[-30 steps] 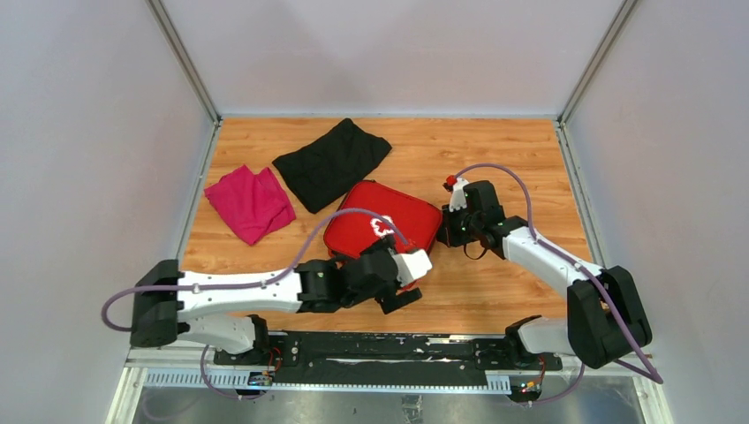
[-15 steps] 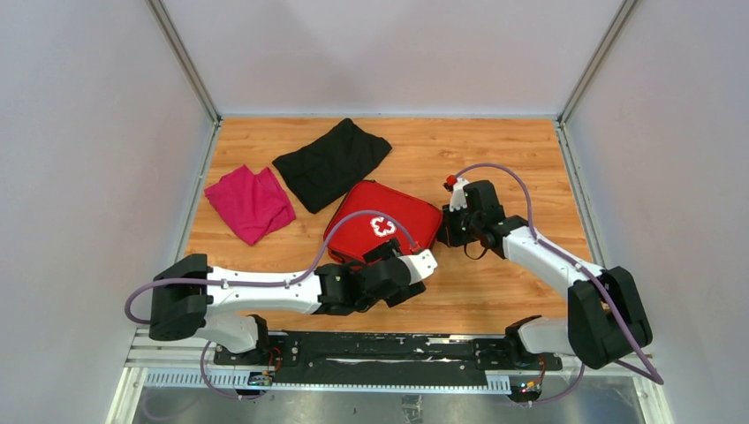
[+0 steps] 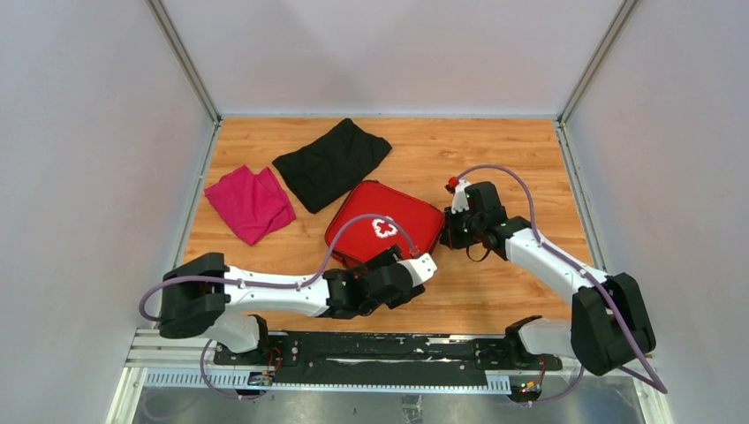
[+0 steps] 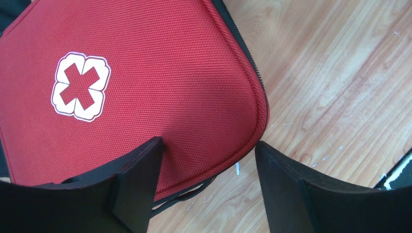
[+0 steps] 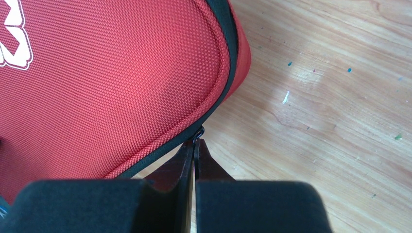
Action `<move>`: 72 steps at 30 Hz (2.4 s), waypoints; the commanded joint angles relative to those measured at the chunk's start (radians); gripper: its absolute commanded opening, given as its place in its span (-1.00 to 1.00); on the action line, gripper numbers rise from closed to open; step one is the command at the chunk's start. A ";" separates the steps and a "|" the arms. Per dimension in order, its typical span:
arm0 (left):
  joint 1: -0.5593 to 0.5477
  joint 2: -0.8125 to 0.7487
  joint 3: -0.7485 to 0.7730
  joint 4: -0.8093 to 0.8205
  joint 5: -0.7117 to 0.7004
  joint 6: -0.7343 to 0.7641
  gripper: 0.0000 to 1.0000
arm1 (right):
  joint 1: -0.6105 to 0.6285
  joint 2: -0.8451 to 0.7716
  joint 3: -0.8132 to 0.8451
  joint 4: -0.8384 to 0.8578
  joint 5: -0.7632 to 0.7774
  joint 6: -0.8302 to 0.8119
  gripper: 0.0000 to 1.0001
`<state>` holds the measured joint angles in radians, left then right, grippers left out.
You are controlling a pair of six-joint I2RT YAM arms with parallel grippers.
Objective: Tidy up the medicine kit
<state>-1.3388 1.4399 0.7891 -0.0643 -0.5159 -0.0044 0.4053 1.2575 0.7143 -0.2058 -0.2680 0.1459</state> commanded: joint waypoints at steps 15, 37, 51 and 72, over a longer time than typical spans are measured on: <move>0.003 0.145 0.006 0.030 0.018 -0.126 0.13 | 0.037 -0.109 -0.055 -0.269 -0.108 0.034 -1.00; 0.035 0.143 0.000 0.046 0.039 -0.140 0.14 | 0.342 -0.292 -0.168 -0.215 -0.136 0.315 -1.00; 0.036 0.154 0.021 0.038 0.041 -0.134 0.14 | 0.418 -0.291 -0.285 0.098 -0.239 0.495 -1.00; 0.318 -0.264 -0.028 -0.022 0.224 -0.129 0.71 | 0.246 -0.495 -0.291 -0.077 0.415 0.348 -1.00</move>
<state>-1.1324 1.2209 0.7994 -0.0780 -0.3683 -0.0906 0.7410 0.7307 0.4137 -0.2985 0.0685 0.5587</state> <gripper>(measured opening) 0.843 0.017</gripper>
